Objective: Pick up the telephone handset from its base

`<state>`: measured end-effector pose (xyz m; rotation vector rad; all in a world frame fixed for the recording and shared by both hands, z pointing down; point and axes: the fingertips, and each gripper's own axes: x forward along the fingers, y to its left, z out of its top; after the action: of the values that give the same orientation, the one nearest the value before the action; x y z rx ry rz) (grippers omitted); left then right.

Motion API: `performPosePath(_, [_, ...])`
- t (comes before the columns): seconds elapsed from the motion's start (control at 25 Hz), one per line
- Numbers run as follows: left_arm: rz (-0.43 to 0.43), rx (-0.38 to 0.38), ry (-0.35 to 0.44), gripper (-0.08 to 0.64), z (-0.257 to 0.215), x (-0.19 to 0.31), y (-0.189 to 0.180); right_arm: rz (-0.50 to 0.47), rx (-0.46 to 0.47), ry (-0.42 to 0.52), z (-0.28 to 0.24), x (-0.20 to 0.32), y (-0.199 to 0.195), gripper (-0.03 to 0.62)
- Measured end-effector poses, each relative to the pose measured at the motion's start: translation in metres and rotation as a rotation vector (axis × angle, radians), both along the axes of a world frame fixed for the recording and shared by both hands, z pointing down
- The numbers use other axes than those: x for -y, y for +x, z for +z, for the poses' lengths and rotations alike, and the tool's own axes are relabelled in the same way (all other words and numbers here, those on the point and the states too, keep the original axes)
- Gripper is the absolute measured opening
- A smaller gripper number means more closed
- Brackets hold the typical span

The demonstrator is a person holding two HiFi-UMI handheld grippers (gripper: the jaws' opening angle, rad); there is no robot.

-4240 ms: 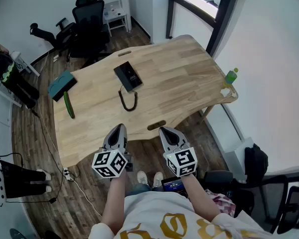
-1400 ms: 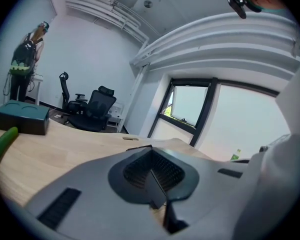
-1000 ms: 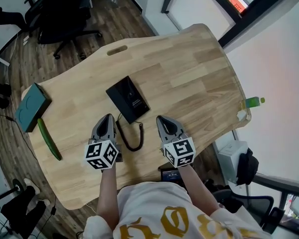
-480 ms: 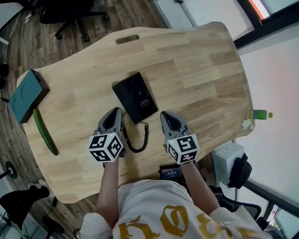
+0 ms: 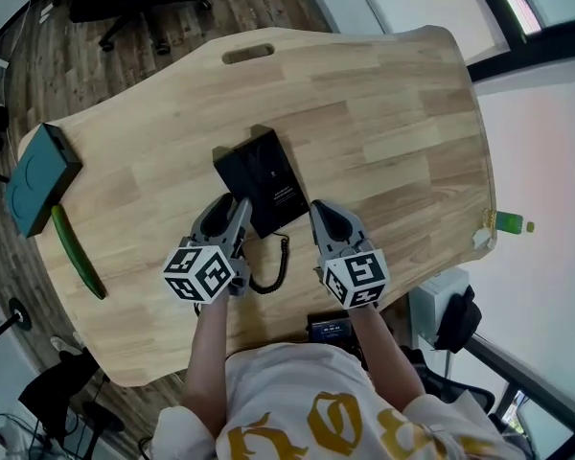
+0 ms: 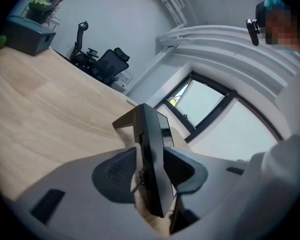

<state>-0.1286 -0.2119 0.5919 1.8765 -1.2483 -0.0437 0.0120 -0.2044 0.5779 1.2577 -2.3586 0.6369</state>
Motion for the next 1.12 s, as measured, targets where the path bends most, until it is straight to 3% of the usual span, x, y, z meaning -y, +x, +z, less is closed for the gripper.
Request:
performPosePath(0.2, [0.025,-0.019,-0.010,0.163,0.007,0.004,0.008,-0.008,-0.004,-0.026,0.011,-0.001,-0.002,0.005])
performPosePath(0.64, [0.039,-0.143,0.008,0.081,-0.005,0.000,0.010,-0.010,-0.001,-0.004,0.001,0.000,0.001,0.005])
performPosePath(1.12, [0.034,-0.185,0.018,0.072,-0.012,-0.005,0.011,-0.022,0.027,0.032,-0.016,-0.010,0.002,0.005])
